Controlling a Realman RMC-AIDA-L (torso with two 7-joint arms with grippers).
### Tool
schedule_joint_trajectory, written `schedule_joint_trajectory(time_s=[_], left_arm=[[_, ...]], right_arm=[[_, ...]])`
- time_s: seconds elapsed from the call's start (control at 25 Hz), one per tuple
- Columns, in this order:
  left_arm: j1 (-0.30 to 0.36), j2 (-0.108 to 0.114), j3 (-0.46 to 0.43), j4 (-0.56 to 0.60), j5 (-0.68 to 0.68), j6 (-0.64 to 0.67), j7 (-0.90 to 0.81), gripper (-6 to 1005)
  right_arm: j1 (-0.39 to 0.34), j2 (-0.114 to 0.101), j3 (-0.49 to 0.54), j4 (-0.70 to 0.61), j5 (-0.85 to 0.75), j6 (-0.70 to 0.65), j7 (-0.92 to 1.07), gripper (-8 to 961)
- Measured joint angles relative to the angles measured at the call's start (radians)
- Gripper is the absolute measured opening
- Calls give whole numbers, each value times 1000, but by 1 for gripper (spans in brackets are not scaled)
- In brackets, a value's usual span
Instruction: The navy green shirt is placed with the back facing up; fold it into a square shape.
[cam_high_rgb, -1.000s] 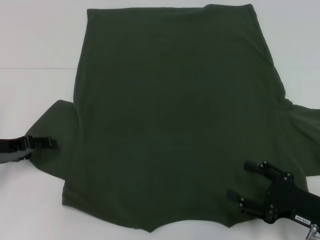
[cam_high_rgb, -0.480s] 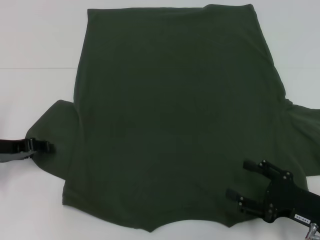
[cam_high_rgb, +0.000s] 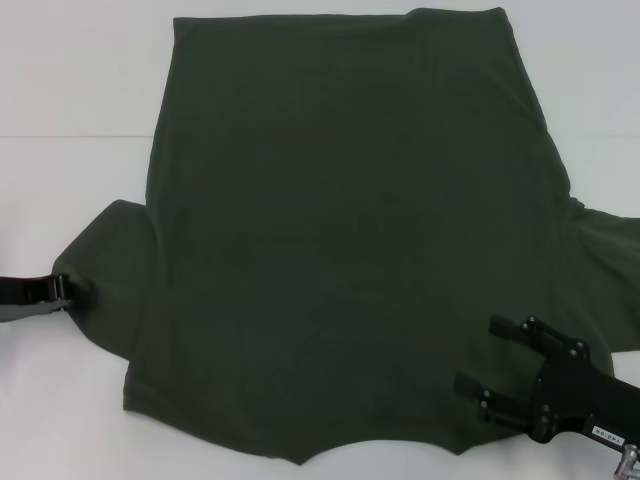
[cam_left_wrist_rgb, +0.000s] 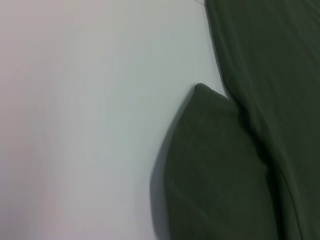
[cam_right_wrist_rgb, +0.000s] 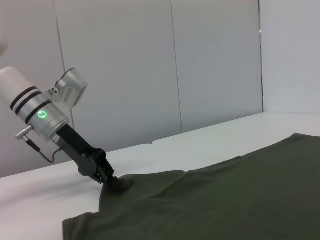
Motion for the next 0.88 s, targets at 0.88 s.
schedule_joint_trajectory(time_s=[0.88], left_arm=[[9, -2, -9, 242, -8, 172, -21, 3]], right_arm=[[0, 2, 2, 0, 0, -7, 0, 915]])
